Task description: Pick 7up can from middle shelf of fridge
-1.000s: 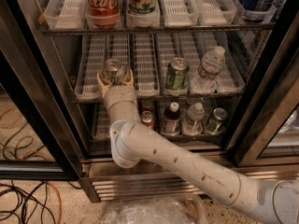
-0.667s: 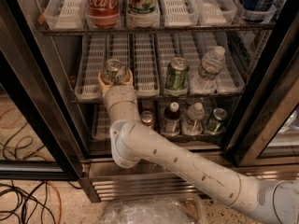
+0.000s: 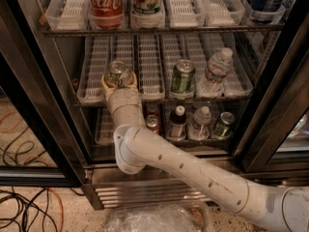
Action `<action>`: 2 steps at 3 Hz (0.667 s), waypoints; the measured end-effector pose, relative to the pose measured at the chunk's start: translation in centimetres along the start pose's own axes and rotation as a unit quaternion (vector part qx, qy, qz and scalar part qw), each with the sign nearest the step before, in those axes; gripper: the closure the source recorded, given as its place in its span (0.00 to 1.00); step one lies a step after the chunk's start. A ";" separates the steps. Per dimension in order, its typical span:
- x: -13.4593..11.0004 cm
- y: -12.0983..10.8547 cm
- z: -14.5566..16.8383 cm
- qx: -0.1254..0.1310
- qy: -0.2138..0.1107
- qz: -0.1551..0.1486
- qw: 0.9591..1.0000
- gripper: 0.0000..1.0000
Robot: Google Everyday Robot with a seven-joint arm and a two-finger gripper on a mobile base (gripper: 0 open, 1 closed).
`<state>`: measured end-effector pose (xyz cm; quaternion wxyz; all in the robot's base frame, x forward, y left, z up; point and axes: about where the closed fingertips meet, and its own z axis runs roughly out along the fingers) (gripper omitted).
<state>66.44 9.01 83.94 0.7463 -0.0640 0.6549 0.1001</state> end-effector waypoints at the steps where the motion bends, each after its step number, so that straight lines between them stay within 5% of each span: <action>1: -0.4 -0.1 -0.1 0.002 -0.005 -0.002 1.000 1.00; 2: -2.0 -0.2 -0.5 -0.002 -0.021 -0.011 1.000 1.00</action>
Offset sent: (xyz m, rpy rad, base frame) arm -0.0157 -0.0074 0.0373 -0.0272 -0.0945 0.0027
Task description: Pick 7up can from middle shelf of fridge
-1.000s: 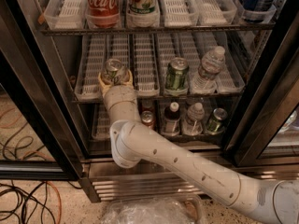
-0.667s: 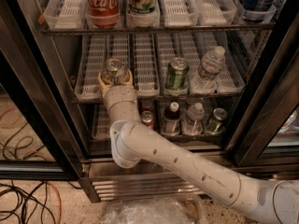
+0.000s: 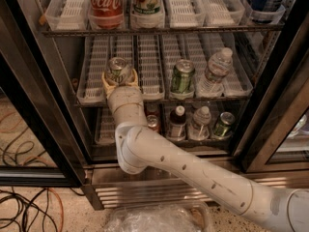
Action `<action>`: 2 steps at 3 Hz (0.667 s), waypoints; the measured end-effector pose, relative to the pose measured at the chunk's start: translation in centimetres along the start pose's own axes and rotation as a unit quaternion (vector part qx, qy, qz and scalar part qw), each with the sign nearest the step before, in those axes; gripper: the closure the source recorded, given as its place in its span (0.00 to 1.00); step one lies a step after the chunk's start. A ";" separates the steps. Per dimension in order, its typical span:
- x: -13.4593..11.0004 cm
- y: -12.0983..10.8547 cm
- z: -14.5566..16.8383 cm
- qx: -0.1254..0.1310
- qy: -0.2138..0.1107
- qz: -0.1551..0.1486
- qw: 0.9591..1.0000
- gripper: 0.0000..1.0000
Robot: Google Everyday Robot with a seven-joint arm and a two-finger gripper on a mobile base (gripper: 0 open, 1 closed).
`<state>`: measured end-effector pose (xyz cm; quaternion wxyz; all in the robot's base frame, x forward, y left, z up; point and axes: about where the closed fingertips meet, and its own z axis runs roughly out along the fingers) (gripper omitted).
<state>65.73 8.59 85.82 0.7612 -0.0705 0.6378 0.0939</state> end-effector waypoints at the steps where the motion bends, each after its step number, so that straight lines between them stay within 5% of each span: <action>1: -1.9 0.2 -0.5 -0.007 -0.020 -0.004 1.000 1.00; 2: -3.6 0.6 -0.9 -0.019 -0.040 -0.005 0.999 1.00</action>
Offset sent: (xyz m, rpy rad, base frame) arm -0.0265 0.0051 0.0536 0.0053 -0.1329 0.0647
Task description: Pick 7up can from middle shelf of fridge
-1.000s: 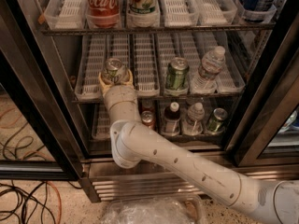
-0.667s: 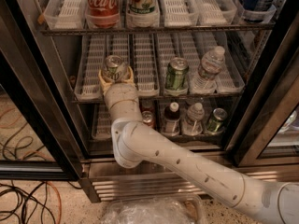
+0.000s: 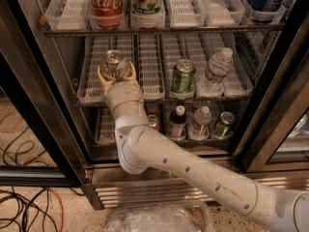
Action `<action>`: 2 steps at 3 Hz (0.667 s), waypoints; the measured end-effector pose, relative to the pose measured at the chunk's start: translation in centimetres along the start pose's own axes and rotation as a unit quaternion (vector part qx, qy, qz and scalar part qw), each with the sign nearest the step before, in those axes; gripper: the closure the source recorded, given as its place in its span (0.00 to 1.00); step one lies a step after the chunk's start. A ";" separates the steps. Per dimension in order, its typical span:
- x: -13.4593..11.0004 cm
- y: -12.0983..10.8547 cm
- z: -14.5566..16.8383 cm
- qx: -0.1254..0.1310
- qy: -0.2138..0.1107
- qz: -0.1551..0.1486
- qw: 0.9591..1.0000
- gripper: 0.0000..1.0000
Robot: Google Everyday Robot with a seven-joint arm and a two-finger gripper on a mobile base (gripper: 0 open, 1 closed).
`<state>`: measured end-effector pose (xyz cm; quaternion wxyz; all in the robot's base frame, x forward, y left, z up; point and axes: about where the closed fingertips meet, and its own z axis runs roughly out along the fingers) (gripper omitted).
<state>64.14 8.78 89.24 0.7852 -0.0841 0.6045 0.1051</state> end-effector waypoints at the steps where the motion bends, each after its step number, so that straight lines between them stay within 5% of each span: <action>1: -1.6 0.5 -0.7 -0.016 -0.016 0.001 1.000 1.00; 2: -2.7 1.2 -2.4 -0.037 -0.023 0.005 0.999 1.00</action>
Offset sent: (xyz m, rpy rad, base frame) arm -0.0467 0.0045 0.0246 0.0065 -0.0608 0.1026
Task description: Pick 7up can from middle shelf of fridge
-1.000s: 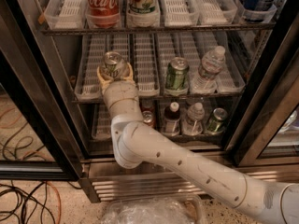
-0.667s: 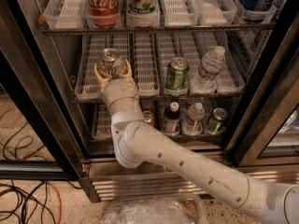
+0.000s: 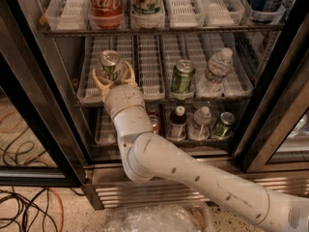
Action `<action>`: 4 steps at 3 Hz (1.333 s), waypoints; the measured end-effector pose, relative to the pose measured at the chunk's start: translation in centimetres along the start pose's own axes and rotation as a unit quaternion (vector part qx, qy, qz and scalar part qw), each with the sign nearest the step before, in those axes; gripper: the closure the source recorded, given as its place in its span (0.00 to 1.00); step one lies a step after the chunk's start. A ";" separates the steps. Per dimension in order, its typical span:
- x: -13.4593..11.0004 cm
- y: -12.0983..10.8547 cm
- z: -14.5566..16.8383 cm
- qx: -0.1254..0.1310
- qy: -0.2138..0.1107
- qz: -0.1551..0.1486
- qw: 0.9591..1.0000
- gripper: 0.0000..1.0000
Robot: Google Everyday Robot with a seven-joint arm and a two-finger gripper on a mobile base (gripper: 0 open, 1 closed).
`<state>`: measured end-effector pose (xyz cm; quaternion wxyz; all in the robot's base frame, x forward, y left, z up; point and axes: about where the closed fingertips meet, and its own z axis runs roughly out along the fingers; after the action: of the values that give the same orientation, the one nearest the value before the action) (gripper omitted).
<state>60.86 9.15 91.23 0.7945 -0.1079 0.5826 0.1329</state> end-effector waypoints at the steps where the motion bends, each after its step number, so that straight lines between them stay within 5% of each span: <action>1: -0.4 0.5 -1.1 -0.012 0.001 0.001 1.000 1.00; 4: -0.5 1.0 -5.8 -0.058 0.034 -0.008 0.998 1.00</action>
Offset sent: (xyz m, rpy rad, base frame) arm -0.0431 -0.0013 -0.0141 -0.0387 0.0450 0.0671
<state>55.16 8.14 89.96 0.7678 -0.1627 0.5998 0.1558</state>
